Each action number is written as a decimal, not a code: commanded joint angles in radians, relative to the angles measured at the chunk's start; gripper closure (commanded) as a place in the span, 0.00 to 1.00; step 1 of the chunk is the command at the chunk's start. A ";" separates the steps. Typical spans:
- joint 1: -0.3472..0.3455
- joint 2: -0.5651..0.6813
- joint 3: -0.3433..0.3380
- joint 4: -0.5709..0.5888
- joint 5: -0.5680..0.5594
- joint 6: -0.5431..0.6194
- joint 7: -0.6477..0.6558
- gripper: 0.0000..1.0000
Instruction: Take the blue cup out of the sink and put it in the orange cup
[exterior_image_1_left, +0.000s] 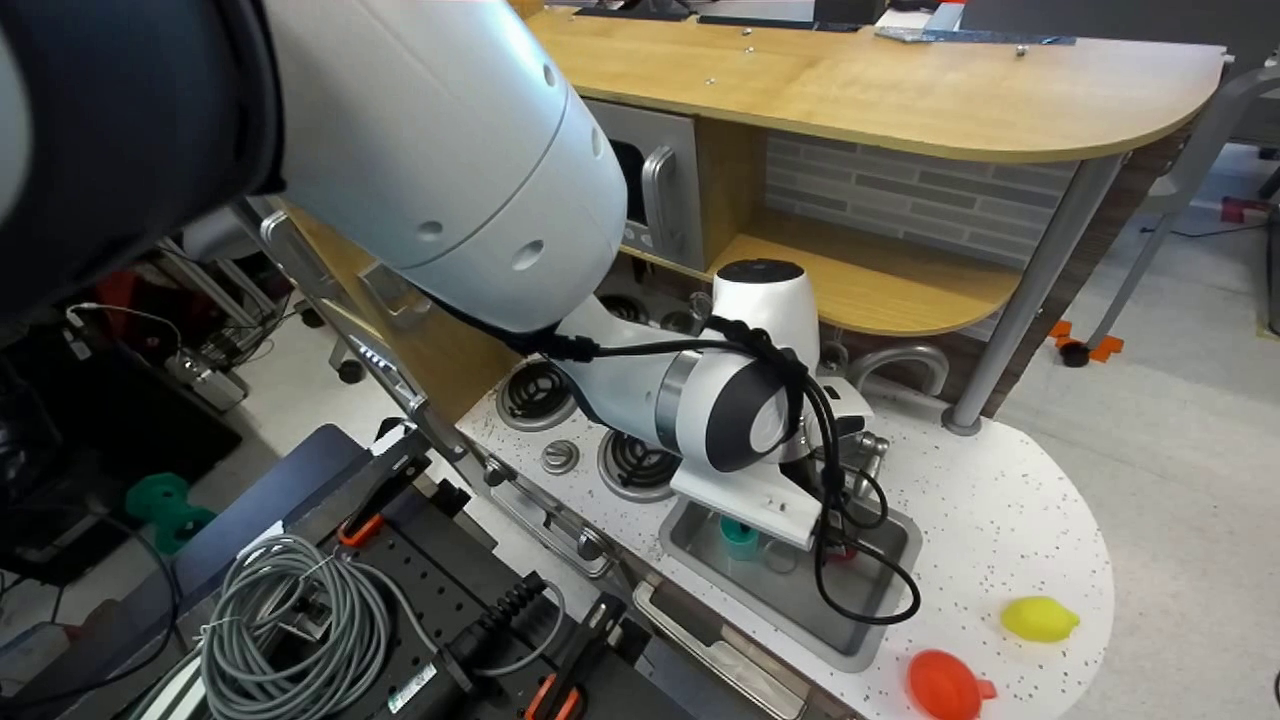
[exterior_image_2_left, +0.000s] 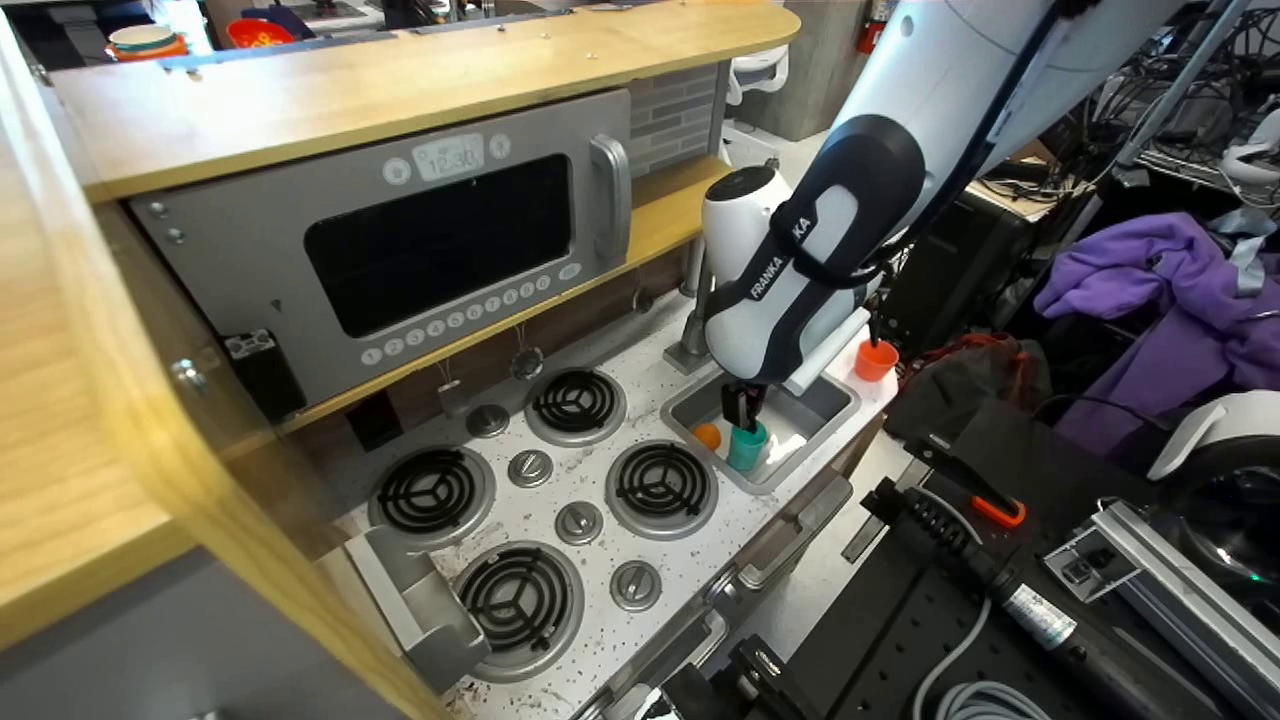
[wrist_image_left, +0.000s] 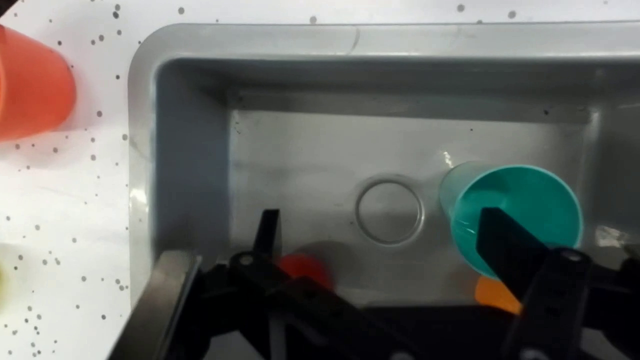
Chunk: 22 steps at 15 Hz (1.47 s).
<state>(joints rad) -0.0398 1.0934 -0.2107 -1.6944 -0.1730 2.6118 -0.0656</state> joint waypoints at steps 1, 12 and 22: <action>0.017 0.052 -0.016 0.069 -0.021 -0.069 0.033 0.00; 0.019 0.063 0.010 0.096 -0.021 -0.141 0.028 0.80; -0.022 -0.055 0.042 0.003 0.004 -0.180 -0.009 0.98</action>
<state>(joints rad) -0.0285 1.1297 -0.1873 -1.6095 -0.1697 2.4332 -0.0594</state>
